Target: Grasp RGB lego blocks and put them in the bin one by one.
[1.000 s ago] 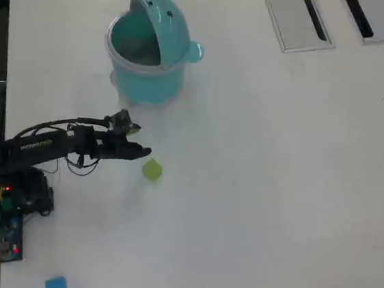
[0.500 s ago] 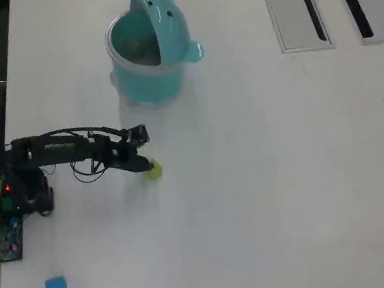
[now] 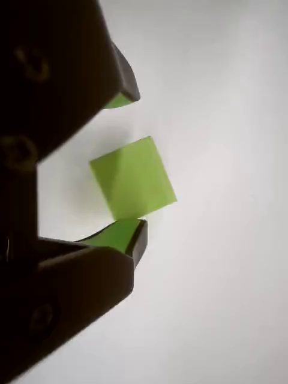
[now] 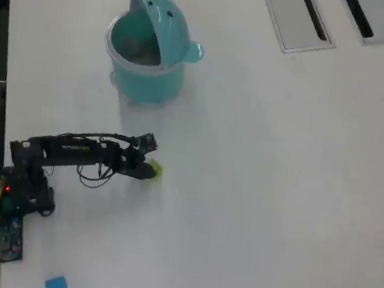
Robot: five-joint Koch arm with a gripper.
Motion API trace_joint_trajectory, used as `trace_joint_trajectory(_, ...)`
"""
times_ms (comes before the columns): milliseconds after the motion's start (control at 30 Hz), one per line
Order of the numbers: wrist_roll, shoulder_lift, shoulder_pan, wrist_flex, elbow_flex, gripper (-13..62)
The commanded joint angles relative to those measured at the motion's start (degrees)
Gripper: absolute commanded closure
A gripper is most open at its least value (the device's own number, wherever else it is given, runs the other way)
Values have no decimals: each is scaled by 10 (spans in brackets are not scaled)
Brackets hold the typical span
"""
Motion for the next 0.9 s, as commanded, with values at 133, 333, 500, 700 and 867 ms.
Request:
trace_joint_trajectory(133, 2, -18, -7, -35, -5, 148)
trace_joint_trajectory(333, 2, -58, 0, -64, 1, 148)
trace_joint_trajectory(500, 7, -84, 5, -112, 1, 181)
trace_joint_trajectory(700, 27, -79, 2, -136, 4, 249)
trace_joint_trajectory(867, 40, -30, -26, -151, 2, 287)
